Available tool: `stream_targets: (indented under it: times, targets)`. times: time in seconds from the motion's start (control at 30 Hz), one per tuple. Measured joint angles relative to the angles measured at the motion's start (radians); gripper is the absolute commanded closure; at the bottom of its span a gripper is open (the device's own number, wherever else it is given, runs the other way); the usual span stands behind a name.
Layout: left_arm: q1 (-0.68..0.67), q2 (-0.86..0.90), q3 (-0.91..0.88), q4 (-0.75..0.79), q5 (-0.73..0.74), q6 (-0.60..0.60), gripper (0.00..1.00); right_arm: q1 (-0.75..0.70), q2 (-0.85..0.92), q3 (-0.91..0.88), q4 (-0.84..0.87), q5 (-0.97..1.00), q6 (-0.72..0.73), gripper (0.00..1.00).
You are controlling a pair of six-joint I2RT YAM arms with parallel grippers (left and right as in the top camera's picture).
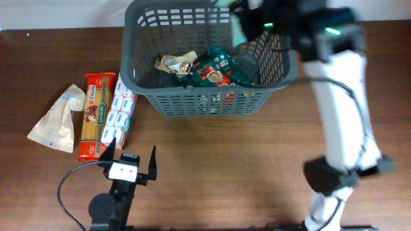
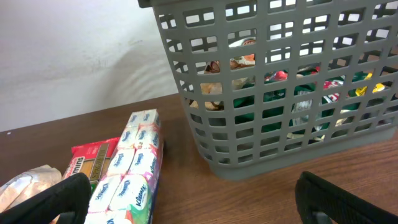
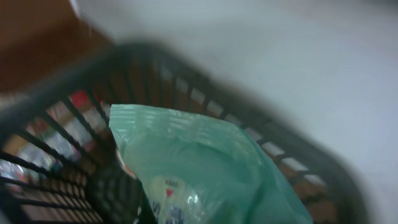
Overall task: Pack container
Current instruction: 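Carry the wipes pack into the basket and release it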
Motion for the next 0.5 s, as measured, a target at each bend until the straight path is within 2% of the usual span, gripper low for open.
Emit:
stream_targets:
  times: [0.23, 0.4, 0.43, 0.47, 0.5]
  targets:
    - [0.0, 0.0, 0.0, 0.0, 0.0, 0.0, 0.01, 0.018, 0.301, -0.058, 0.016, 0.005, -0.013, 0.96]
    - [0.0, 0.0, 0.0, 0.0, 0.0, 0.0, 0.01, 0.018, 0.359, -0.061, 0.016, 0.005, 0.002, 0.96]
    - [0.0, 0.0, 0.0, 0.0, 0.0, 0.0, 0.01, 0.018, 0.359, -0.061, 0.016, 0.005, 0.003, 0.93]
    - [0.0, 0.0, 0.0, 0.0, 0.0, 0.0, 0.01, 0.018, 0.358, -0.061, 0.019, 0.004, 0.005, 0.75]
    - [0.0, 0.0, 0.0, 0.0, 0.0, 0.0, 0.01, 0.018, 0.358, -0.061, 0.024, 0.004, 0.011, 0.38]
